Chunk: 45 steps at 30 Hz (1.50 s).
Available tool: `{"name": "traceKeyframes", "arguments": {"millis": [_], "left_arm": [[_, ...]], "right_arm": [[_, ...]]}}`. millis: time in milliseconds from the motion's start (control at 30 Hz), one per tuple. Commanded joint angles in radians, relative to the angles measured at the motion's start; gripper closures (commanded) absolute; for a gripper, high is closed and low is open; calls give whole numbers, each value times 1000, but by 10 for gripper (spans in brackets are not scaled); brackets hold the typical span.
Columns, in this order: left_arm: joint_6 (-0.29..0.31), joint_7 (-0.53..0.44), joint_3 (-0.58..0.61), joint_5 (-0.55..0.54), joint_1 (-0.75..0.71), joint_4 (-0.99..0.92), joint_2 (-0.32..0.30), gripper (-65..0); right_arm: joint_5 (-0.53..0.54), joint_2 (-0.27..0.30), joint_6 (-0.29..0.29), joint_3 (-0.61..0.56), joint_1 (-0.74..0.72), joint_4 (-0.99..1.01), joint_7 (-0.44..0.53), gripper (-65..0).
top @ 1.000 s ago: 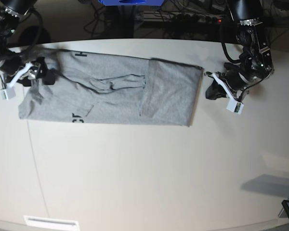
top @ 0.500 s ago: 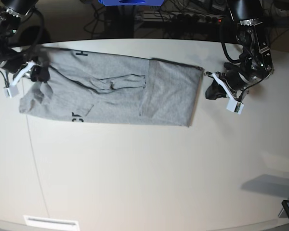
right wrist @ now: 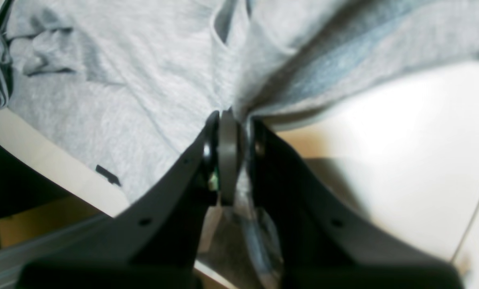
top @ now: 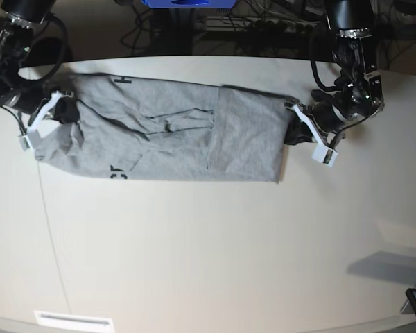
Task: Fold the T-shirt properly
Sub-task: 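Lower both grippers to opposite ends of the folded strip and grasp, then fold the strip end with the right gripper toward the left gripper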
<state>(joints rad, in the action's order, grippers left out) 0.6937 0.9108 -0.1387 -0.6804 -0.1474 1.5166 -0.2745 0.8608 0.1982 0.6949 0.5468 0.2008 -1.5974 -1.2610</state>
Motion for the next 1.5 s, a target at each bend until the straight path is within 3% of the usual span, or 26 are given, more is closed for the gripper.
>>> {"name": "traceKeyframes", "arguments": {"millis": [0, 867, 967, 1200, 1467], "left_arm": [[4, 40, 14, 31, -2, 5, -7, -5], [4, 40, 41, 31, -1, 5, 30, -5], [4, 40, 41, 31, -1, 5, 28, -5], [4, 40, 43, 31, 13, 2, 31, -5], [4, 43, 43, 31, 19, 2, 31, -5]], "right_arm": [[30, 16, 3, -6, -8, -39, 30, -1], [28, 8, 3, -41, 18, -245, 24, -1], [30, 7, -47, -69, 36, -274, 31, -1], [30, -15, -103, -153, 36, -344, 30, -1], [30, -39, -106, -195, 42, -349, 25, -1]]}}
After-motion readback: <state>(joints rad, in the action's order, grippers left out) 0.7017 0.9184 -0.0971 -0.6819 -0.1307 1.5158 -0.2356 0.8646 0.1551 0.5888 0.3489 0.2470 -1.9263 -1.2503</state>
